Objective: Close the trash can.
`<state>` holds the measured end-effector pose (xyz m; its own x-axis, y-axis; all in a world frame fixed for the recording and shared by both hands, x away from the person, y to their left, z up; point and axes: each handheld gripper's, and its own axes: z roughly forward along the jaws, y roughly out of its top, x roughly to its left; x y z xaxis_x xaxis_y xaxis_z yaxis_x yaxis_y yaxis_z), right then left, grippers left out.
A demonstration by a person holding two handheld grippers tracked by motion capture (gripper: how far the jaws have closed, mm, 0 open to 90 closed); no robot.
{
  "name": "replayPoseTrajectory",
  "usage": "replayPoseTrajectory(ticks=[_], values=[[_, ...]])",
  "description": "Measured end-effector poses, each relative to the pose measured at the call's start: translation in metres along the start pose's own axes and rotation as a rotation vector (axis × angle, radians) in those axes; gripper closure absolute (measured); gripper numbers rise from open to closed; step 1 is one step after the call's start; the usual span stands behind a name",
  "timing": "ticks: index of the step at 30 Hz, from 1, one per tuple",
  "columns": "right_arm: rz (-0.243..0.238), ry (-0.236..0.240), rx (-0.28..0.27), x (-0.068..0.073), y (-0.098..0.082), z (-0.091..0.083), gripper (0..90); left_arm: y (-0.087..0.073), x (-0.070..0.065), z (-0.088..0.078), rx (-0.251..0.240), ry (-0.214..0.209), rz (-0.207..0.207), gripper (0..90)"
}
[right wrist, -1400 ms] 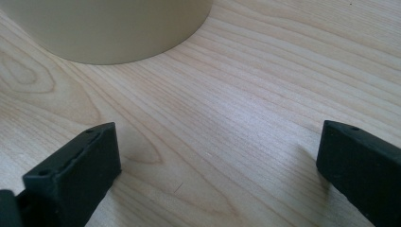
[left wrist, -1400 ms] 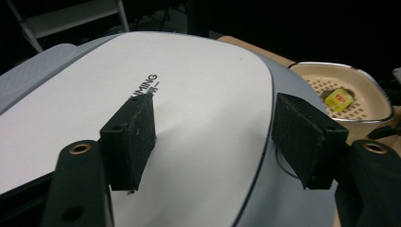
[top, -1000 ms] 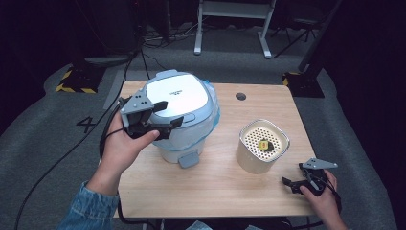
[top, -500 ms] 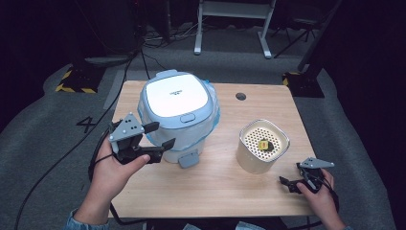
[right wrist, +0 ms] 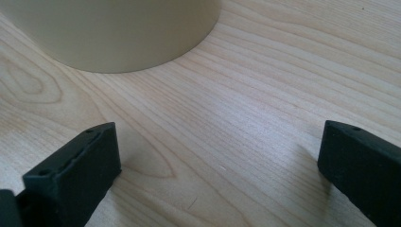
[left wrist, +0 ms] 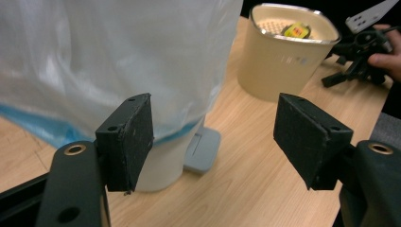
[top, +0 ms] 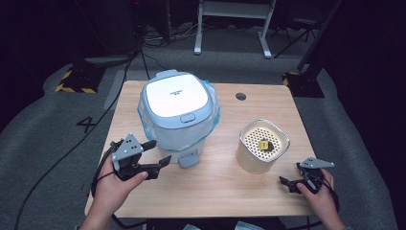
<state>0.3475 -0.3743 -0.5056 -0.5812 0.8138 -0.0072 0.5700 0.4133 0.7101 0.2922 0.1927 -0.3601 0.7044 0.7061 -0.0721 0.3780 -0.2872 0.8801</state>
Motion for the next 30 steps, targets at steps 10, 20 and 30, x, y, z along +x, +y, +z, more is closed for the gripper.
replayPoseTrajectory(ticks=[10, 20, 30], values=[[0.000, 0.000, 0.000, 0.000, 0.000, 0.000, 0.2, -0.038, 0.010, 0.021, 0.057, 0.042, -0.001, 28.6], [0.000, 0.000, 0.000, 0.000, 0.000, 0.000, 0.2, -0.067, 0.023, 0.039, 0.136, 0.058, -0.047, 28.2], [0.001, 0.000, -0.001, 0.000, 0.000, 0.000, 0.2, -0.094, 0.034, 0.051, 0.203, 0.085, -0.073, 26.7]])
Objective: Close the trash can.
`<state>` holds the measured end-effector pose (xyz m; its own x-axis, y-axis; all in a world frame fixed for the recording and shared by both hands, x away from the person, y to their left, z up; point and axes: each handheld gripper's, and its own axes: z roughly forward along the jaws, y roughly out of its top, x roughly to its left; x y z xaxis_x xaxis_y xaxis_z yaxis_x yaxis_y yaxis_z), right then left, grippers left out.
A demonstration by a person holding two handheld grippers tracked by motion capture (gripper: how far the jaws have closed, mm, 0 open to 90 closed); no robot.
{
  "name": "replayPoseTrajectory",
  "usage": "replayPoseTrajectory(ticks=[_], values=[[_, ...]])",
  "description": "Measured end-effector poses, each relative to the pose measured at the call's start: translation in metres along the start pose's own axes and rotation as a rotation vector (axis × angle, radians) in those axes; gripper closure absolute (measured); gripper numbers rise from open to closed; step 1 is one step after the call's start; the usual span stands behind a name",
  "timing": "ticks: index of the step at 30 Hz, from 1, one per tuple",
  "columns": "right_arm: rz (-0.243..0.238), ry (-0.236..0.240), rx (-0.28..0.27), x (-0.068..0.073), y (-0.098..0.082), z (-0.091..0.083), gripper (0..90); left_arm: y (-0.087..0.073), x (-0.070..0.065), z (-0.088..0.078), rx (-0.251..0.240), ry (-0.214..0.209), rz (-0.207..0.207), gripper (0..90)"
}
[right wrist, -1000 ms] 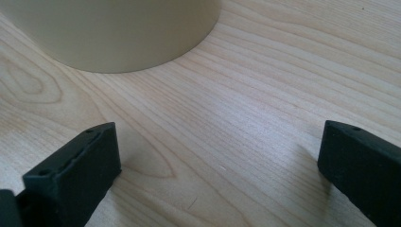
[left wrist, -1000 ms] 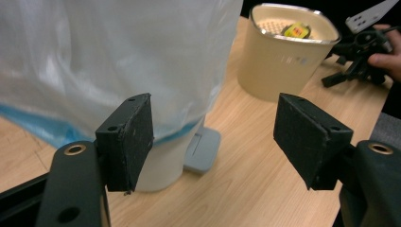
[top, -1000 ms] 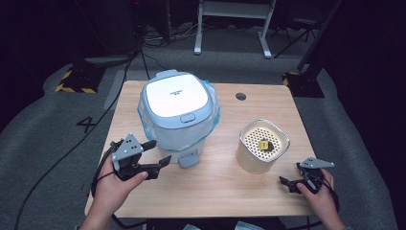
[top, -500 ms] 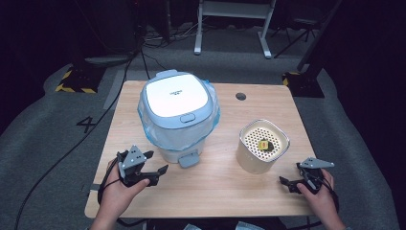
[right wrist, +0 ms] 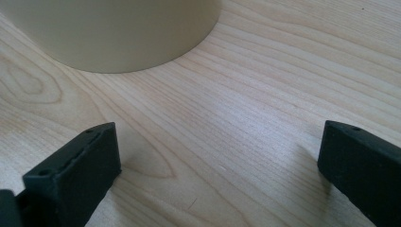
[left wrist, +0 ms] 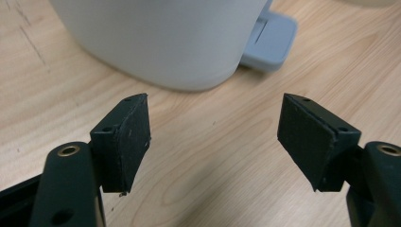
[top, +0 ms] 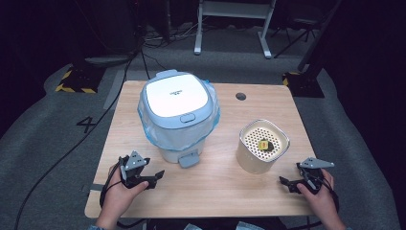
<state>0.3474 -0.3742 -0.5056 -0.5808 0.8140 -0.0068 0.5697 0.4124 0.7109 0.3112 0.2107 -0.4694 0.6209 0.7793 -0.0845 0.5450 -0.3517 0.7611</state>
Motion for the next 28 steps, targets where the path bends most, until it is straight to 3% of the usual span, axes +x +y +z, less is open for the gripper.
replayPoseTrajectory(ticks=[6, 8, 10, 14, 19, 28], values=[[0.000, 0.000, 0.000, 0.000, 0.000, 0.000, 0.2, -0.012, 0.006, 0.010, 0.045, 0.020, 0.000, 26.1], [0.000, 0.000, 0.000, 0.000, 0.000, 0.000, 0.2, -0.015, 0.009, 0.012, 0.063, 0.031, 0.018, 26.1], [0.000, 0.000, 0.000, 0.000, 0.000, 0.000, 0.2, -0.017, 0.010, 0.015, 0.076, 0.028, 0.006, 26.0], [0.000, 0.000, 0.000, 0.000, 0.000, 0.000, 0.2, -0.022, 0.013, 0.020, 0.119, 0.041, 0.032, 25.3], [0.000, 0.000, 0.000, 0.000, 0.000, 0.000, 0.2, -0.024, 0.015, 0.024, 0.109, 0.035, 0.066, 16.8], [0.000, 0.000, 0.000, 0.000, 0.000, 0.000, 0.2, -0.024, 0.013, 0.025, 0.110, 0.051, 0.047, 13.5]])
